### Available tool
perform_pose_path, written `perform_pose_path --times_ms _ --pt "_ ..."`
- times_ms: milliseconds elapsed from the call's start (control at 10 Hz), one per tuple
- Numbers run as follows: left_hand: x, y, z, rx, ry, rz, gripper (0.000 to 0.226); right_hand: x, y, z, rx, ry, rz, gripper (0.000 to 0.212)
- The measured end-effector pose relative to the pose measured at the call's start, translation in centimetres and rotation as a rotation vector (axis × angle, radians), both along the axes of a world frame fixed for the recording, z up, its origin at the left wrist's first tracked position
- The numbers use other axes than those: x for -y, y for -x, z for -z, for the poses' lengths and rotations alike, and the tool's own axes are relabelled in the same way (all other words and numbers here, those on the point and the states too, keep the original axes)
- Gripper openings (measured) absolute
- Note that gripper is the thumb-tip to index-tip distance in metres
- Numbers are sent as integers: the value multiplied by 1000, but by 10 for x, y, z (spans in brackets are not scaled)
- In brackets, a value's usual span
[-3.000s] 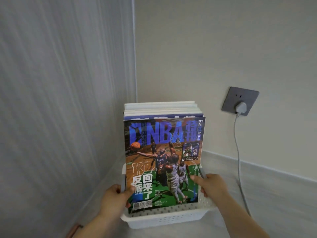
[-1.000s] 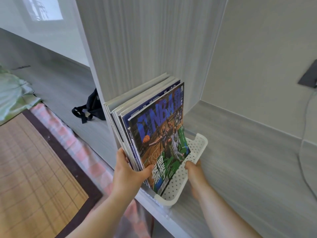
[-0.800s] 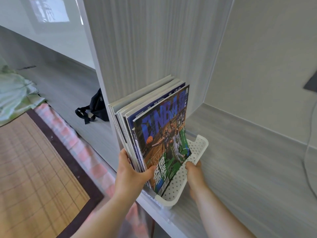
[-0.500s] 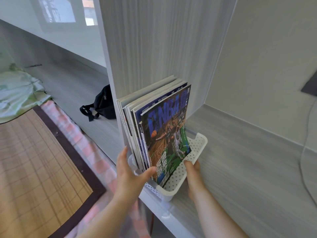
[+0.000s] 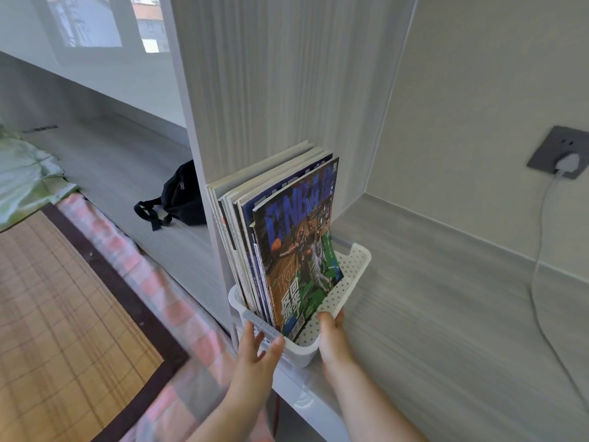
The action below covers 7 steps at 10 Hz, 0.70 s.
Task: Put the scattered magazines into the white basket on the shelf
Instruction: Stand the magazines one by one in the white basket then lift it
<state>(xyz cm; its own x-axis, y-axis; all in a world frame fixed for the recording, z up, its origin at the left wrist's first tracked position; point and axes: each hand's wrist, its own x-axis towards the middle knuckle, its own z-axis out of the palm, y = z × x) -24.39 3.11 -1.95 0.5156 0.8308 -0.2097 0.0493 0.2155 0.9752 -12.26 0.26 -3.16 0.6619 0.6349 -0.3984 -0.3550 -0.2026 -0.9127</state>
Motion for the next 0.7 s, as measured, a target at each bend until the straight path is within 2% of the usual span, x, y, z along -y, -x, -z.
perform_pose_path --times_ms 300,500,600,700 --pt "-7 2 2 -22 -2 -17 56 -3 -3 -5 68 58 -55 56" --pt "-10 14 -11 -200 -84 -119 43 19 -9 -18 110 132 -116 53" --pt "-22 24 -27 -280 -147 -192 23 34 -19 -26 213 164 0 27" --pt "-37 29 -53 -272 -223 -173 9 43 -26 -42 263 146 100 17"
